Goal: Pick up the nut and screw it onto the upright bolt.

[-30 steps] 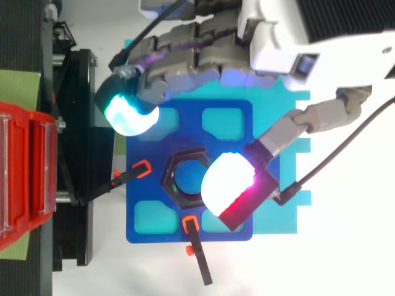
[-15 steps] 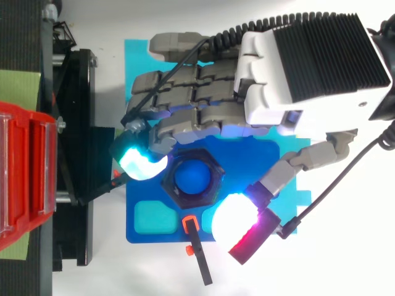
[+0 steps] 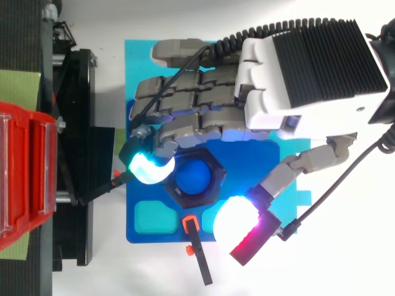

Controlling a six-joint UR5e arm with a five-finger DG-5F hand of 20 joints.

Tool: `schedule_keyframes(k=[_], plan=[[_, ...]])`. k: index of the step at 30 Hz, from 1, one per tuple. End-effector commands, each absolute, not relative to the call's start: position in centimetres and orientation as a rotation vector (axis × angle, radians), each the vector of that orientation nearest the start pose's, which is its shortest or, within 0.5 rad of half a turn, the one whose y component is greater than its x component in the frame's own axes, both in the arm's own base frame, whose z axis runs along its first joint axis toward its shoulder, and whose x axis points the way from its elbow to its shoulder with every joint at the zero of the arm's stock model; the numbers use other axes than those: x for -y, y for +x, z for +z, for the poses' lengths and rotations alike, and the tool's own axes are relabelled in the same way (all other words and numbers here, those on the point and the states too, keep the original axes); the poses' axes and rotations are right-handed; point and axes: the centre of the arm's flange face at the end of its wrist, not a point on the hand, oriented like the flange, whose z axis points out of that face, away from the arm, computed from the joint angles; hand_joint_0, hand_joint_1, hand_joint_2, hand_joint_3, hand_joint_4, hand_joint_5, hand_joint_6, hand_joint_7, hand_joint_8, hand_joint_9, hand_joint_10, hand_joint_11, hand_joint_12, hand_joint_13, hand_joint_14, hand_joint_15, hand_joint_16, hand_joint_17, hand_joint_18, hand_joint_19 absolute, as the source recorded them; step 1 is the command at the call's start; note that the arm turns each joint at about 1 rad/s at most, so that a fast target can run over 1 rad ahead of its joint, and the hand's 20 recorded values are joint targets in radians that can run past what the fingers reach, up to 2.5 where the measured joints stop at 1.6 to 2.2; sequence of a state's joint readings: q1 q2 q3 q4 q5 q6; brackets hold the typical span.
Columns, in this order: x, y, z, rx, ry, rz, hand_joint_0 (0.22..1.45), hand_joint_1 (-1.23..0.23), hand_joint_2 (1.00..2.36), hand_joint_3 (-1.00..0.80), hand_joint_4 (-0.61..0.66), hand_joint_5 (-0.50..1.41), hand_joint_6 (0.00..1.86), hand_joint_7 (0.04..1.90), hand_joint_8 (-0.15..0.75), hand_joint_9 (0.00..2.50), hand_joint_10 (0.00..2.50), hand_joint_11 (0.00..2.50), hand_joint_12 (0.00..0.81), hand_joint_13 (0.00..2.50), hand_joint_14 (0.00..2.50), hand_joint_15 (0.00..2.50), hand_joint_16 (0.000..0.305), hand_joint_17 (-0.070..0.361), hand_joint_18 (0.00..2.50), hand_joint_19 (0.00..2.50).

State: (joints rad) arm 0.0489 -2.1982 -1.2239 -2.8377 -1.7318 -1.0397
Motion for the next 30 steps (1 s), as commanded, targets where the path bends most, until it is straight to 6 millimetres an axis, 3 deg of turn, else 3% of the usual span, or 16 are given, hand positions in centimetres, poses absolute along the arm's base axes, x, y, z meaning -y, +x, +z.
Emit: schedule_keyframes(k=[1, 8, 17, 25, 30], plan=[[8.3, 73.2, 30.0, -1.559, 0.25, 0.58, 0.42, -0.29, 1.0, -0.5, 0.19, -0.15, 0.5, 0.95, 0.244, 0.39, 0.0, 0.0, 0.34, 0.28, 0.0, 0.0, 0.039, 0.087, 0.0, 0.0], [8.9, 73.1, 30.0, -1.558, 0.254, 0.574, 0.44, -0.3, 1.0, -0.5, 0.17, -0.11, 0.5, 1.21, 0.259, 0.5, 0.0, 0.0, 0.322, 0.36, 0.0, 0.0, 0.033, 0.074, 0.0, 0.0], [10.1, 72.8, 30.0, -1.561, 0.265, 0.564, 0.46, -0.32, 1.0, -0.5, 0.16, -0.09, 0.5, 1.39, 0.268, 0.57, 0.0, 0.0, 0.308, 0.44, 0.0, 0.0, 0.029, 0.066, 0.03, 0.0], [10.9, 72.7, 30.0, -1.555, 0.268, 0.559, 0.47, -0.33, 1.0, -0.5, 0.16, -0.06, 0.59, 1.32, 0.27, 0.7, 0.0, 0.0, 0.292, 0.53, 0.0, 0.0, 0.025, 0.056, 0.13, 0.0], [11.2, 72.7, 30.1, -1.549, 0.268, 0.559, 0.48, -0.33, 1.0, -0.5, 0.17, -0.03, 0.6, 1.36, 0.271, 0.8, 0.0, 0.0, 0.274, 0.6, 0.0, 0.0, 0.022, 0.048, 0.22, 0.0]])
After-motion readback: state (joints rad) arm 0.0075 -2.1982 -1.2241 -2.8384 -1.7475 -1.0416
